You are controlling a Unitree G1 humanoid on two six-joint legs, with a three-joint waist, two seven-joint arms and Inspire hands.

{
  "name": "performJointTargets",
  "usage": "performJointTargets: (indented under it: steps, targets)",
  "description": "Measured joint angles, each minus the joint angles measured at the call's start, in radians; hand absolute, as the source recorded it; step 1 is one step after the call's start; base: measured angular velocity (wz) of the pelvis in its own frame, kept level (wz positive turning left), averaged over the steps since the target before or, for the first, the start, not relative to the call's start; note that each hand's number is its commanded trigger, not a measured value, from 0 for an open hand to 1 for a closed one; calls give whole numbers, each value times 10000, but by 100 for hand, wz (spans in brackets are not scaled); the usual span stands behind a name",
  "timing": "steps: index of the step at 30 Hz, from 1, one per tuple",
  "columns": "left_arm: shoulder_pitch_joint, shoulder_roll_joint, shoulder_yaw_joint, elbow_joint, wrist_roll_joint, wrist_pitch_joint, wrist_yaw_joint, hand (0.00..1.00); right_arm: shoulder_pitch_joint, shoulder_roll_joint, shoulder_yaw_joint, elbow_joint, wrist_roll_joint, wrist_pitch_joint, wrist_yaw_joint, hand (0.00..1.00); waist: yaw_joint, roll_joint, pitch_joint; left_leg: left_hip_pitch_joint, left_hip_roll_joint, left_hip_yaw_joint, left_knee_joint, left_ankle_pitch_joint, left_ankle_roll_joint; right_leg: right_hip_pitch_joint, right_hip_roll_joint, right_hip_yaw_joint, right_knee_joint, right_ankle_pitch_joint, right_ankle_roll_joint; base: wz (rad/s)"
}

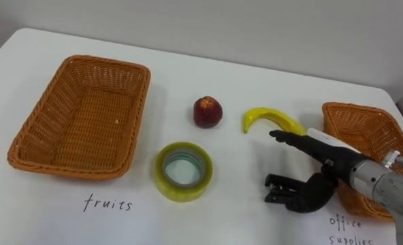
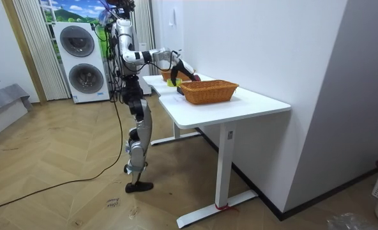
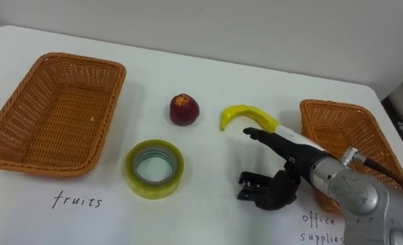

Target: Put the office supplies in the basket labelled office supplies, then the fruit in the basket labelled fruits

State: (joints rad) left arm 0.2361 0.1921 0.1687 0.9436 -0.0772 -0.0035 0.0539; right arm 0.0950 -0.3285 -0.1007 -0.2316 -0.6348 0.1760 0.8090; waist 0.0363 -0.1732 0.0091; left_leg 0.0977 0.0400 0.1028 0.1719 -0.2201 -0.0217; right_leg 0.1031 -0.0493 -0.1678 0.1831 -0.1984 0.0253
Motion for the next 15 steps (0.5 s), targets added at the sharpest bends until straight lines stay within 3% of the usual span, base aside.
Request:
performJointTargets:
  steps: [6, 11, 15]
  targets:
    - [-13, -3, -181, -22, -10, 0, 96, 0, 78, 1, 30, 367, -215, 226, -7, 0, -2, 133, 52, -20, -1, 11, -1, 0, 0, -56, -1, 0, -2, 1, 1, 0]
    - [-15, -15, -254, -26, 3, 8, 236, 0, 132, 11, 44, 366, -401, 340, 3, 0, 3, 322, -44, -7, -1, 30, -22, 0, 0, -64, -1, 7, -1, 1, 1, 0]
    - [-16, -13, -260, -30, 23, 35, 329, 0, 187, 33, 176, 365, -482, 431, -14, 0, 16, 360, -59, 4, 0, 41, -32, 1, 0, -58, 4, 37, 0, 0, 1, 0]
